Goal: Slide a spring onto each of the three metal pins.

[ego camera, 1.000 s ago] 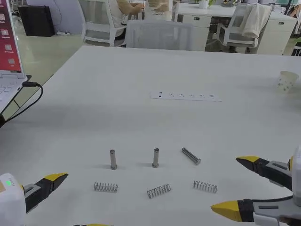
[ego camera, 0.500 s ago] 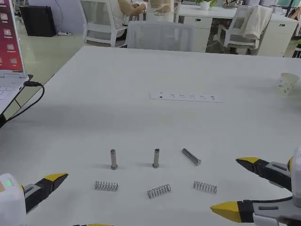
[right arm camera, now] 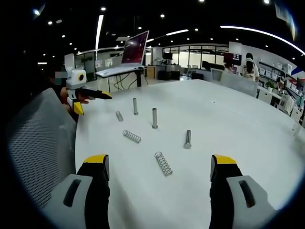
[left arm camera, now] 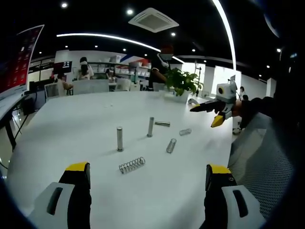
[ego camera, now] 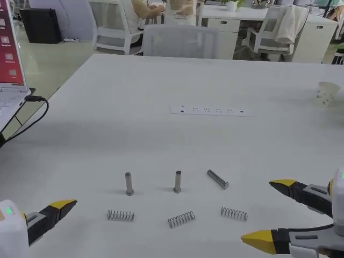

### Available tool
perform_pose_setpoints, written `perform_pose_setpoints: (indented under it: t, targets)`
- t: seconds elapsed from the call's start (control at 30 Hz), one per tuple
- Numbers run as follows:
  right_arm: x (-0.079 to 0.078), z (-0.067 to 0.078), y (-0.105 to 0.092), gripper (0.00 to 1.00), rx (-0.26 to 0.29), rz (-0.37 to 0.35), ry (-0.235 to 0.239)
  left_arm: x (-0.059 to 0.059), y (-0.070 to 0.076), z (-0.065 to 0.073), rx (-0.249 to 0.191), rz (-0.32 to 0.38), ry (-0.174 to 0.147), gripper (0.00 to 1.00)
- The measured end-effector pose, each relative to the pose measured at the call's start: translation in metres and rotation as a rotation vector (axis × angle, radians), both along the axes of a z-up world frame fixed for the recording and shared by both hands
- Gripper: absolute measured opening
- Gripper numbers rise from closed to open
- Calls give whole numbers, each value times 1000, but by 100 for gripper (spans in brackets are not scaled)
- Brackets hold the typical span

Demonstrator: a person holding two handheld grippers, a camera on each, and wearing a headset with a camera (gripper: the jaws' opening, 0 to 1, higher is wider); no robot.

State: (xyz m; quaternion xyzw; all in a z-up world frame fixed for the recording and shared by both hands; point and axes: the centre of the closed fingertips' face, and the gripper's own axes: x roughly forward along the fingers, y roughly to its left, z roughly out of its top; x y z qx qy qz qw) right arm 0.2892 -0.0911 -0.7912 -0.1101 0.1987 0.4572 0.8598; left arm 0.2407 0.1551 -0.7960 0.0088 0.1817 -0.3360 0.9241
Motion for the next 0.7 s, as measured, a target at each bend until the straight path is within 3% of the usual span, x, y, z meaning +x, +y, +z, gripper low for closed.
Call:
perform_pose_setpoints:
  t: [0.7]
  targets:
    - [2, -1, -3, 87, 1, -7, -2, 2, -2, 0, 4, -6, 0, 98]
